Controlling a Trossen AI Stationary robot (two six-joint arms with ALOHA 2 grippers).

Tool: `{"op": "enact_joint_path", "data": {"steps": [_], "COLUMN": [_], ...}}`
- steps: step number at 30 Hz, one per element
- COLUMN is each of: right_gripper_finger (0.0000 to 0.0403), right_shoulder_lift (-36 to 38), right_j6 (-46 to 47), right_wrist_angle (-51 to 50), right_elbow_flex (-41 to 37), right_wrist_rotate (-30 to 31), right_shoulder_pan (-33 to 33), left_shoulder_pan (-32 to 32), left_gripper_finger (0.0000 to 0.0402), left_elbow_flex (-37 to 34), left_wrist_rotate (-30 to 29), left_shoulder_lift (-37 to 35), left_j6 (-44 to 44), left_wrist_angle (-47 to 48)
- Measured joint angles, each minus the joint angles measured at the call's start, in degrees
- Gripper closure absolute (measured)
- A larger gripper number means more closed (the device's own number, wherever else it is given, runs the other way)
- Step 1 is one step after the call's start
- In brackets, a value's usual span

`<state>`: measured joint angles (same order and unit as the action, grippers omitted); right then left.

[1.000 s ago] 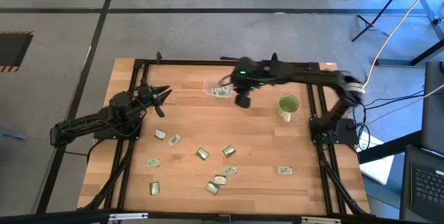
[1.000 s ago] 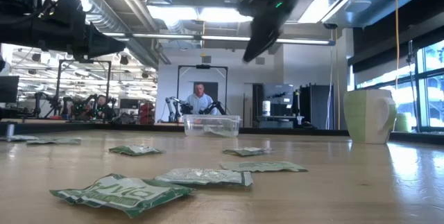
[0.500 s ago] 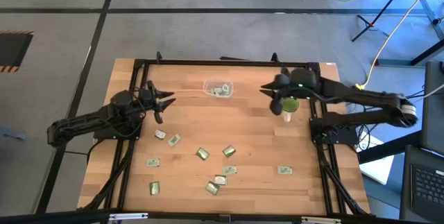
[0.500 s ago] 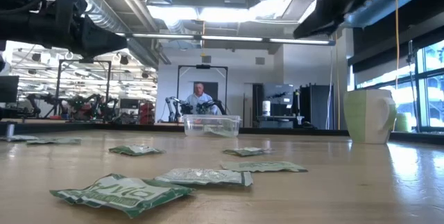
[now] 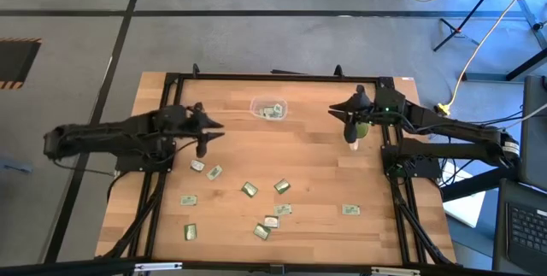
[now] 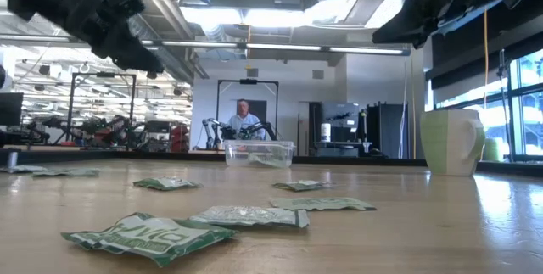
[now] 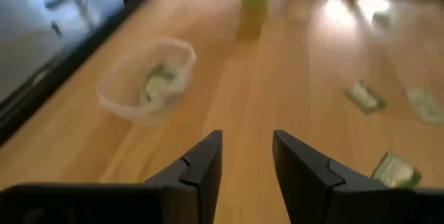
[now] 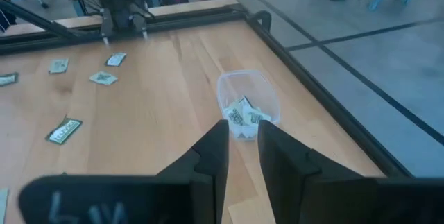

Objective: Pick and place items into bin
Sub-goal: Put the white stevia packet into the bin

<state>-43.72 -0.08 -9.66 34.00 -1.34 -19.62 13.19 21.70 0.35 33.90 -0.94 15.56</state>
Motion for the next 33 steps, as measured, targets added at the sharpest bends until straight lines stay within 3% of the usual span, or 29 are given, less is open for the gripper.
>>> {"op": "enact_joint_path", "data": {"steps": [8, 17, 23, 27, 33], "right_gripper_finger": [0.032, 0.032, 0.032, 0.032, 0.032], "right_shoulder_lift": [-0.44, -3.16, -5.54, -5.55, -5.31], "right_j6": [-0.02, 0.01, -0.11, 0.78, 4.8], "right_wrist_angle": [-0.01, -0.05, -0.03, -0.08, -1.86], "right_elbow_flex": [0.0, 0.0, 0.0, 0.0, 0.02], "right_wrist_rotate": [0.02, 0.14, 0.15, 0.12, -0.24], "right_shoulder_pan": [0.02, 0.02, 0.04, 0.04, 0.37], "left_shoulder_pan": [-9.56, -15.49, -17.45, -18.51, -18.67], "left_gripper_finger": [0.029, 0.029, 0.029, 0.029, 0.029], "left_elbow_flex": [12.44, 20.59, 27.13, 30.1, 32.17], "left_wrist_rotate": [-2.68, -2.67, 0.96, 1.26, -1.15], "left_shoulder_lift": [16.75, 34.72, 46.42, 50.32, 50.67], "left_j6": [-3.61, -6.39, -1.9, -5.03, -20.25], "left_wrist_angle": [12.78, 9.67, 10.13, 12.87, 21.44]}}
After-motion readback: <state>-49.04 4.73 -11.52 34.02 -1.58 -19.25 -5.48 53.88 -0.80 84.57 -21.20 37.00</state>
